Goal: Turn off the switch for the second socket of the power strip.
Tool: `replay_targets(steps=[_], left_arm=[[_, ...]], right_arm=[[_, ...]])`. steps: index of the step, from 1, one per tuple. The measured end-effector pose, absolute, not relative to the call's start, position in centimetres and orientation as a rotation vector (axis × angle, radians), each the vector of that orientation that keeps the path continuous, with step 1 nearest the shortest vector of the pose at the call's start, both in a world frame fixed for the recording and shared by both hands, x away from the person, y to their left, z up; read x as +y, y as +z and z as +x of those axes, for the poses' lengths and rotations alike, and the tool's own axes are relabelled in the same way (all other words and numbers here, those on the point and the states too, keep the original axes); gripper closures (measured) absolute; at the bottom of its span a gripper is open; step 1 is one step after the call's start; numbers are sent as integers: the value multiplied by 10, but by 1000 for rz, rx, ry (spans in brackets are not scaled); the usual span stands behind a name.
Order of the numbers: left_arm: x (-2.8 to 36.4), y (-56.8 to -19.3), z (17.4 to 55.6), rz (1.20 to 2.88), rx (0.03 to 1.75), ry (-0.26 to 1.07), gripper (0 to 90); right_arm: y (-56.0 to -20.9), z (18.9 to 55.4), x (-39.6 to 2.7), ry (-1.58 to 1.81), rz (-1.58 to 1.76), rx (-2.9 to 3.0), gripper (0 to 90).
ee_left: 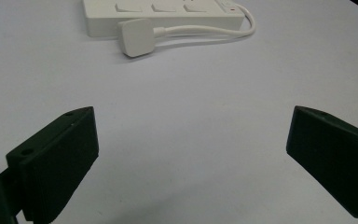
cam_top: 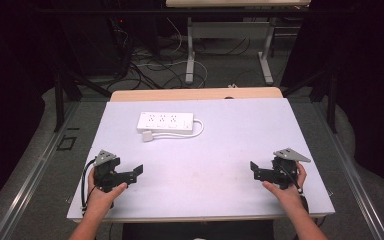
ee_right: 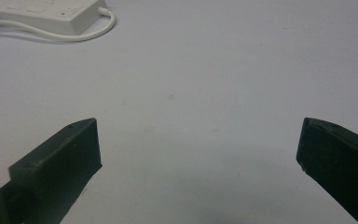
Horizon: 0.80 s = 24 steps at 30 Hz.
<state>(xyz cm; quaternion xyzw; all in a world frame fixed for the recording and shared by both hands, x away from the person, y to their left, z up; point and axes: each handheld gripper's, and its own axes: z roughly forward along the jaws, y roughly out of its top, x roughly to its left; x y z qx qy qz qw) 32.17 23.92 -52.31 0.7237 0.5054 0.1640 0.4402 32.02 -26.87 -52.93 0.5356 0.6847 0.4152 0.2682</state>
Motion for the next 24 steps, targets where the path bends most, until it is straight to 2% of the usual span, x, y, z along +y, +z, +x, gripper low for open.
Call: replay_targets(steps=[24], left_arm=[[225,-496,343,1777,1284,429,46]], right_arm=[[-528,318,-269,1119,1458,1828,0]])
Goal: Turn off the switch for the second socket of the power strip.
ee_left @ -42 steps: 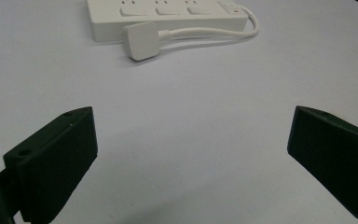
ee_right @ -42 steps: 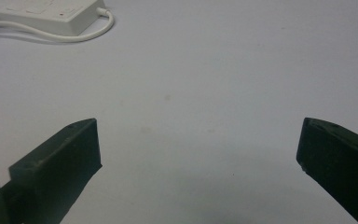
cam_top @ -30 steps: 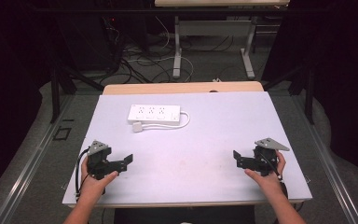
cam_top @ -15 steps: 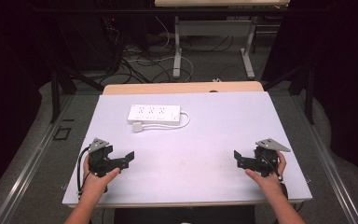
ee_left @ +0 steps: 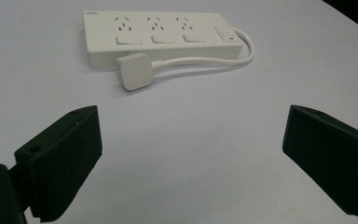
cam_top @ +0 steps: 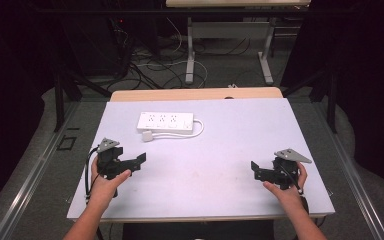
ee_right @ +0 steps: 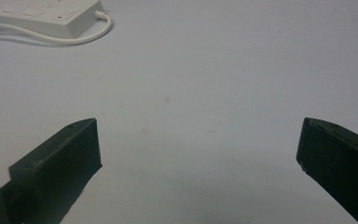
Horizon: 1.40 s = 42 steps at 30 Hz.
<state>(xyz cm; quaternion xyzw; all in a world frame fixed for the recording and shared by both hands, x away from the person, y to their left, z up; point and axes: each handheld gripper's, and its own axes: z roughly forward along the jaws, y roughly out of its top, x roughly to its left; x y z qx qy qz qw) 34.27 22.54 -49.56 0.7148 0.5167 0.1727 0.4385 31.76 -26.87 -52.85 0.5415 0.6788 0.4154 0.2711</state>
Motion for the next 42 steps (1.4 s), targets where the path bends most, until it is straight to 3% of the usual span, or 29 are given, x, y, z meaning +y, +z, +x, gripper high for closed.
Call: replay_targets(steps=[24,42], left_arm=[[203,-436,376,1769,1262,472,113],[189,-413,401,1757,1280,451,160]], right_arm=[[-530,318,-268,1109,1449,1831,0],[-529,317,-268,1105,1448,1830,0]])
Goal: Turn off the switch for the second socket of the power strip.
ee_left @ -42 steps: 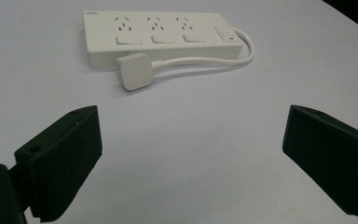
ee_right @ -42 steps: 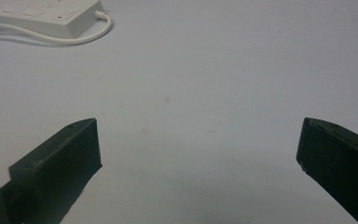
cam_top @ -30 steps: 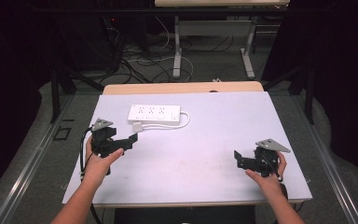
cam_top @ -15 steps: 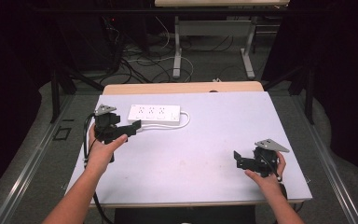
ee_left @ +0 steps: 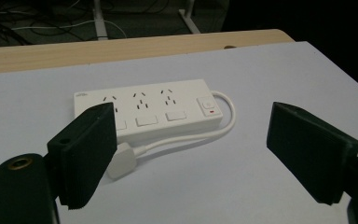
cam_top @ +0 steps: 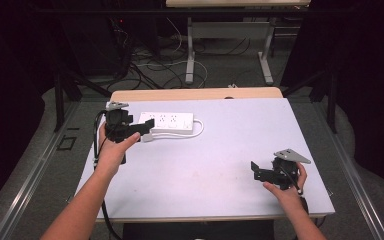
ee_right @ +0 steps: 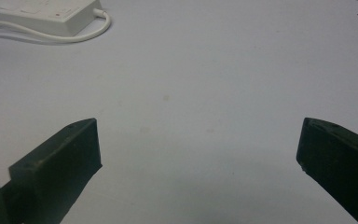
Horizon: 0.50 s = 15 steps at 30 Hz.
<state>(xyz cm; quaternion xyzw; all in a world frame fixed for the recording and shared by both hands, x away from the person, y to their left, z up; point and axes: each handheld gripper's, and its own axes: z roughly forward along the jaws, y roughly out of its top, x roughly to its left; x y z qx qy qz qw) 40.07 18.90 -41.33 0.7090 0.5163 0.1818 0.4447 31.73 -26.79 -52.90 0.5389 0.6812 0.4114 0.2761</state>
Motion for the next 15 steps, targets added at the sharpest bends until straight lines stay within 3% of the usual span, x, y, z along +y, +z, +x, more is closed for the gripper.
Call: replay_targets(steps=[15], left_arm=[[172,-394,423,1768,1282,464,211]], right_arm=[[-530,318,-268,1109,1446,1836,0]])
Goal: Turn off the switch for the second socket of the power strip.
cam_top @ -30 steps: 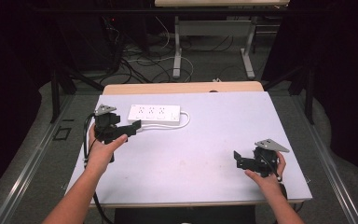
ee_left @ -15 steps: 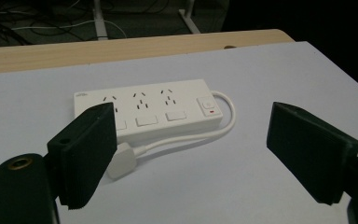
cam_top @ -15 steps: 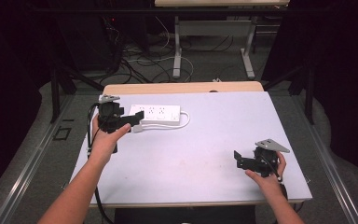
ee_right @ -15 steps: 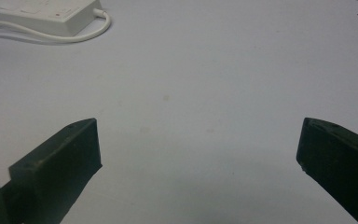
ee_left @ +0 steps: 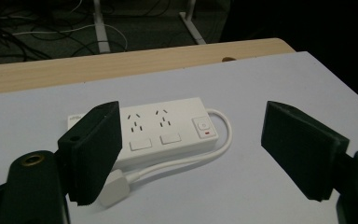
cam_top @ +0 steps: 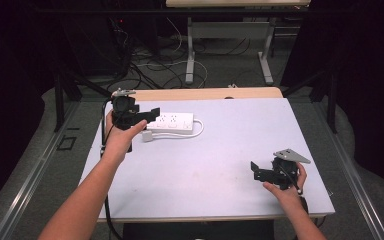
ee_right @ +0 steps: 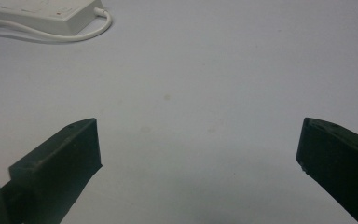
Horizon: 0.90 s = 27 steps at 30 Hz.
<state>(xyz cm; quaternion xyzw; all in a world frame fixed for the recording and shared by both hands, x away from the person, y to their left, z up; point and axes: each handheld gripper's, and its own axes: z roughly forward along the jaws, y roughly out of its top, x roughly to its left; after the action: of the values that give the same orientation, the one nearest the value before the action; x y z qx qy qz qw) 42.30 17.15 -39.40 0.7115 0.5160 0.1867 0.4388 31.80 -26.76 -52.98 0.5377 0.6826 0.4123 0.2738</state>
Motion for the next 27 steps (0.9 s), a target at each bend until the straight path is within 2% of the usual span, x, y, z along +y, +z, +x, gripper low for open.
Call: replay_targets(steps=[9,17,27], left_arm=[[162,-385,436,1784,1294,481,243],[161,-382,449,1781,1327,492,317],[160,-384,464,1769,1343,506,347]], right_arm=[[-530,318,-268,1107,1447,1835,0],[-530,318,-269,1108,1447,1826,0],[-530,319,-270,1109,1448,1836,0]])
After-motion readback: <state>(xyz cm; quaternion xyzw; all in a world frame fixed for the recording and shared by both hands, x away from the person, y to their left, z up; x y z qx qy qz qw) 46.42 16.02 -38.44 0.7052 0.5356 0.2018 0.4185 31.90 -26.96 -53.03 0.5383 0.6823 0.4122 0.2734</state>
